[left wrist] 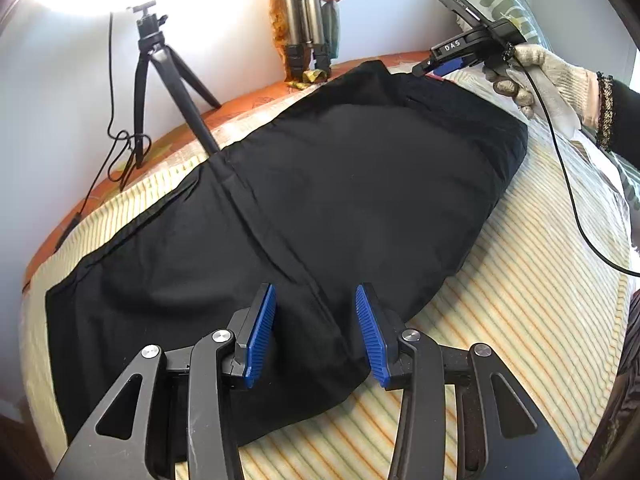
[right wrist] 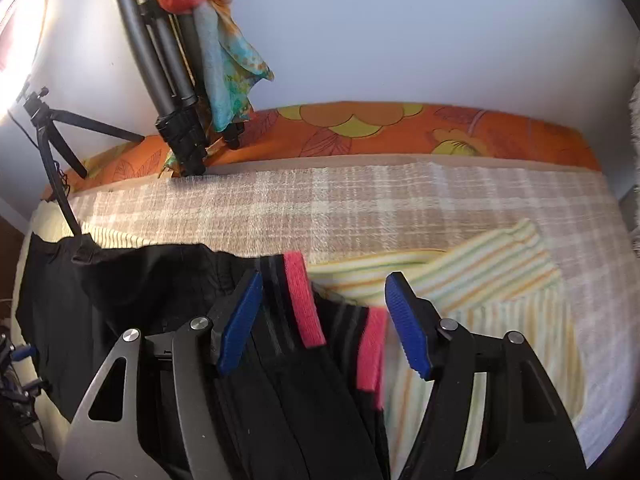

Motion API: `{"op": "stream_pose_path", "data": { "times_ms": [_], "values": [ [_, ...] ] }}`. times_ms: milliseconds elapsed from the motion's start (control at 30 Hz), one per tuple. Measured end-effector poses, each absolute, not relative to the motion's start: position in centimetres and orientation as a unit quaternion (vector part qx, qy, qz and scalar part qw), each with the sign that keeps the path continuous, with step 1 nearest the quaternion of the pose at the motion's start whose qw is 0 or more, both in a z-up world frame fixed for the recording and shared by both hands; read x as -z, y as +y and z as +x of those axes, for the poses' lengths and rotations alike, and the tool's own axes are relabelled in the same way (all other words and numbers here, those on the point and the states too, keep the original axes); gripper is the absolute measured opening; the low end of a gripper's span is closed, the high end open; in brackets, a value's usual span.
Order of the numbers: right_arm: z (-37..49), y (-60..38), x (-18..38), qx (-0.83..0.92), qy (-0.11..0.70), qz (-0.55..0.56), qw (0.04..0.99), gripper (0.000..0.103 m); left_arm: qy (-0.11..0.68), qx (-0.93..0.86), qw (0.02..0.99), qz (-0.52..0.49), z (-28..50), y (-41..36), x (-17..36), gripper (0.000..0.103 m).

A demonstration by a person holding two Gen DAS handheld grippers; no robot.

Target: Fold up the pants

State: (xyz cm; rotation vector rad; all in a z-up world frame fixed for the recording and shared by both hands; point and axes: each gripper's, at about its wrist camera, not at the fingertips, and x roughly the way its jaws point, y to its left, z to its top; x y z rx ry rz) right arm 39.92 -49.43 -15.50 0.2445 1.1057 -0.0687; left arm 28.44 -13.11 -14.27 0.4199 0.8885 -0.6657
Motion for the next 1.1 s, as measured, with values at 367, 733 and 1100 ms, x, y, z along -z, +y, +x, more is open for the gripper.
{"op": "stream_pose_path", "data": {
  "times_ms": [367, 733, 1100],
  "values": [
    [37.0, -48.6, 12.2, 0.009, 0.476, 0.166, 0.864, 0.005, 0.417, 0.304, 0.835, 0.192, 29.0, -12.3, 13.9, 0.041],
    [34.3, -52.1, 13.1, 0.103, 0.486, 0.185, 0.848, 0.004, 0.418, 0.301, 0.838, 0.182, 28.8, -12.2, 13.5, 0.041],
    [27.3, -48.1, 10.9, 0.108, 0.491, 0.185, 0.844, 0.044, 0.403, 0.322, 0.834, 0.195, 26.9, -12.2, 12.4, 0.041]
  ]
}}
